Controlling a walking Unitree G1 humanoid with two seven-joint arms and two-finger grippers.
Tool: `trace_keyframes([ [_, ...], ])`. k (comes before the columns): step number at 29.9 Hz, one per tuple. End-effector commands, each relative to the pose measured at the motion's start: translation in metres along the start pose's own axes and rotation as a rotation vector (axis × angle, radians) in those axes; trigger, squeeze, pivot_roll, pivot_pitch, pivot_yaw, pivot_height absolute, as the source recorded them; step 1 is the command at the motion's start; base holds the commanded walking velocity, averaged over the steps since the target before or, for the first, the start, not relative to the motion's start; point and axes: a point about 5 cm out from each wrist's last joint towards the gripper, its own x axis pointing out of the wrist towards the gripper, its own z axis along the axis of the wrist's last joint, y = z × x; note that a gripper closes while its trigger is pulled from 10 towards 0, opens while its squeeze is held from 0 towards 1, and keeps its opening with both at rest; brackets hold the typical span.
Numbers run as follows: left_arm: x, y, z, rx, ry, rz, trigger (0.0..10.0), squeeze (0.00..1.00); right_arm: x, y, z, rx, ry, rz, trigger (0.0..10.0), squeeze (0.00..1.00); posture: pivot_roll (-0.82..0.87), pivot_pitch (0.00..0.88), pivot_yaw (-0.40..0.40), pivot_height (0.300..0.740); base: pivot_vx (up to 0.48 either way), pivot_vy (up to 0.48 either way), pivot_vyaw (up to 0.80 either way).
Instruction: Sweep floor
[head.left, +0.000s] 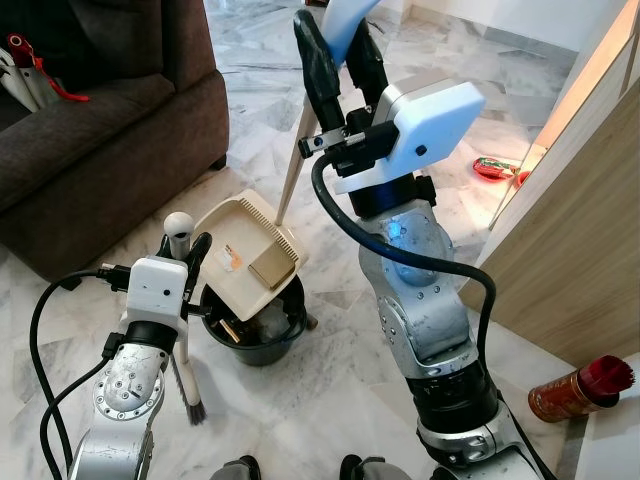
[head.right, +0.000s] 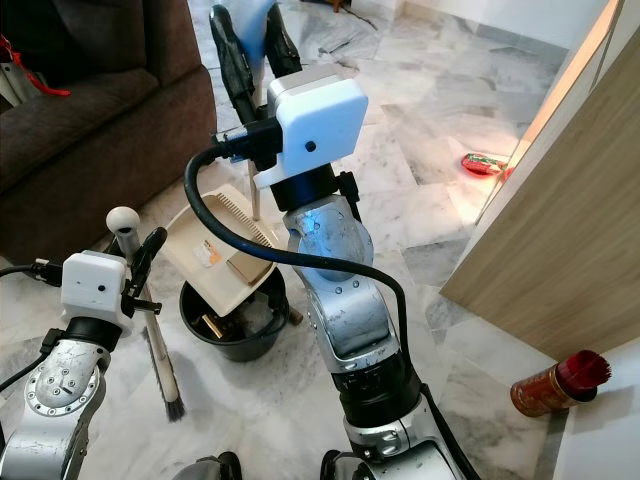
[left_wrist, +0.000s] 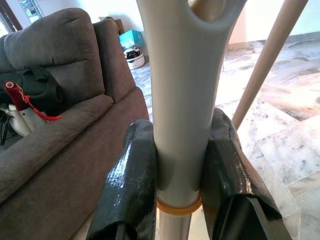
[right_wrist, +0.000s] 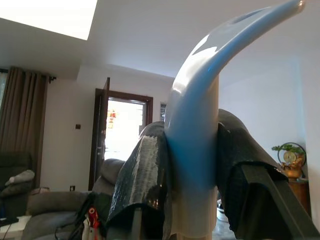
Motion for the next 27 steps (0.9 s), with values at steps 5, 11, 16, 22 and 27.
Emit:
trace_keyframes([
  [5, 0.0, 0.001, 0.009, 0.033, -0.05, -0.009, 10.0, 0.0, 0.002, 0.016, 0.03, 0.02, -0.154, 0.038, 10.0, 0.0, 0.03, 0.205, -0.033, 0.74, 0.0, 0.0, 0.0],
  [11, 0.001, 0.0, 0.009, 0.033, -0.054, -0.012, 10.0, 0.0, -0.001, 0.027, 0.037, 0.002, -0.194, 0.09, 10.0, 0.0, 0.03, 0.203, -0.033, 0.74, 0.0, 0.0, 0.0],
  [16, 0.002, 0.0, 0.009, 0.033, -0.054, -0.012, 10.0, 0.0, -0.002, 0.033, 0.039, -0.013, -0.207, 0.121, 10.0, 0.0, 0.03, 0.201, -0.033, 0.74, 0.0, 0.0, 0.0],
  [22, 0.002, 0.0, 0.009, 0.032, -0.056, -0.014, 10.0, 0.0, -0.003, 0.034, 0.041, -0.021, -0.218, 0.129, 10.0, 0.0, 0.03, 0.199, -0.033, 0.74, 0.0, 0.0, 0.0],
  [27, 0.002, 0.0, 0.008, 0.031, -0.056, -0.014, 10.0, 0.0, -0.004, 0.036, 0.042, -0.041, -0.225, 0.147, 10.0, 0.0, 0.03, 0.204, -0.035, 0.74, 0.0, 0.0, 0.0],
])
